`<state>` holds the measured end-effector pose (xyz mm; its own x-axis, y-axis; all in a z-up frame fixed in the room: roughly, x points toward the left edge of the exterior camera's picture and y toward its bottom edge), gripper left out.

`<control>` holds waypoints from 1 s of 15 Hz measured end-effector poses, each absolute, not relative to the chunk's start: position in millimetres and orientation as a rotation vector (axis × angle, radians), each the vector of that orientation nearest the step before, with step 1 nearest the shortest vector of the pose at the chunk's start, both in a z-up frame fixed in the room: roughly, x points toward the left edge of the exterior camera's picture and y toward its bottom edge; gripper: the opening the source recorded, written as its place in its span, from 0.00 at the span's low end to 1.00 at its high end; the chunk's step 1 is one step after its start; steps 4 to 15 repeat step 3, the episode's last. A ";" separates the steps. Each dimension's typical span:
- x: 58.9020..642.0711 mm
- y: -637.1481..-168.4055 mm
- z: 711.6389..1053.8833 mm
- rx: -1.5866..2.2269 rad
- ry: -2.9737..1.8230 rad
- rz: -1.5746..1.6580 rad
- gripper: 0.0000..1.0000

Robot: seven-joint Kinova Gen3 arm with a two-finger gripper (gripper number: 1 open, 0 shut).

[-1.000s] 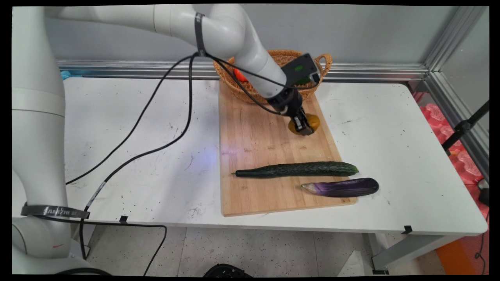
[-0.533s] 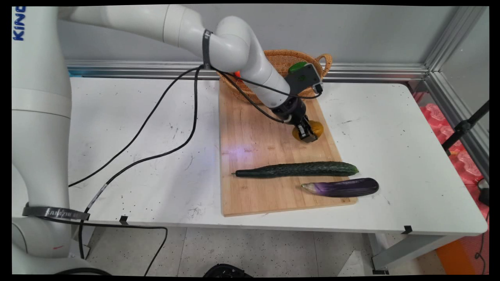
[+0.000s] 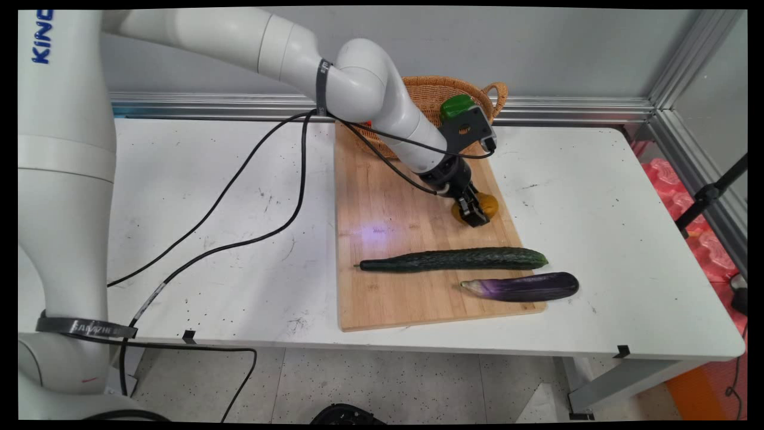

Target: Place the picked object on the cutting board

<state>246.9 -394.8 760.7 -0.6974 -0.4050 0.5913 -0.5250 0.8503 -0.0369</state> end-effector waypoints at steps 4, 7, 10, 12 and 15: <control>245.8 -396.3 759.0 0.673 -2.435 0.275 1.00; 245.8 -396.3 759.0 0.673 -2.435 0.275 1.00; 245.8 -396.3 759.0 0.673 -2.435 0.275 1.00; 245.8 -396.3 759.0 0.673 -2.435 0.275 1.00; 245.8 -396.3 759.0 0.673 -2.435 0.275 1.00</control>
